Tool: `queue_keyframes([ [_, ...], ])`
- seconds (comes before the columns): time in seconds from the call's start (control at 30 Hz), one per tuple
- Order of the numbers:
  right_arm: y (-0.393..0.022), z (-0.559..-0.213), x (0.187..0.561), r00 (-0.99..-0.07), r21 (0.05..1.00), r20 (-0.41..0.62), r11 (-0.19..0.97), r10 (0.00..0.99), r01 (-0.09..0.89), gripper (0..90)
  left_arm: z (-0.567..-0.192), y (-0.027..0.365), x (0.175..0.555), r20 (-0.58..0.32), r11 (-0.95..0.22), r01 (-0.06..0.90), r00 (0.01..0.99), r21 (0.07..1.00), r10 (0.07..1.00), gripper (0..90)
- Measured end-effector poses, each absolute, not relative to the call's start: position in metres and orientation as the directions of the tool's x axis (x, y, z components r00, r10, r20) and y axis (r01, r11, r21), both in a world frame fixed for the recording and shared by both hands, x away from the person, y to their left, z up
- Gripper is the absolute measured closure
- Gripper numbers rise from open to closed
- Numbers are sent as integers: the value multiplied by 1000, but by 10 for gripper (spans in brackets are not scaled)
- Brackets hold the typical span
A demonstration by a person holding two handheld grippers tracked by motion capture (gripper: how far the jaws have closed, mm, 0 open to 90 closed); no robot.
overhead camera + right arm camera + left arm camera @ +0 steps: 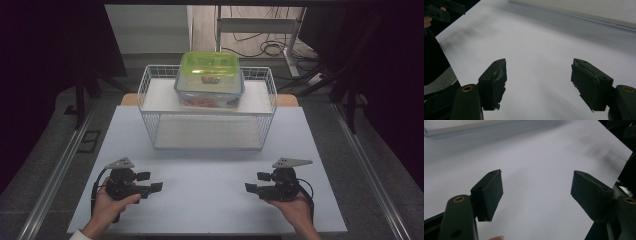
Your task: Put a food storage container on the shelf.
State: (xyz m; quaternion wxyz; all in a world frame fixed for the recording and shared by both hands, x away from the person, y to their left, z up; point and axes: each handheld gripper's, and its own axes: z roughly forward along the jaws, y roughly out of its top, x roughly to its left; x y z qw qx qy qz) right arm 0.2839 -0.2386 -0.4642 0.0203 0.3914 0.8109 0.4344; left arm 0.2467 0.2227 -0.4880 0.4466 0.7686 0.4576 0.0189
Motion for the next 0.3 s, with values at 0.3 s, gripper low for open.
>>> queue_keyframes([
  [0.3,-238,-466,284,-697,718,311,321,646,617,276,-489,224,247,-375,-177,685,575,707,727,245],
])
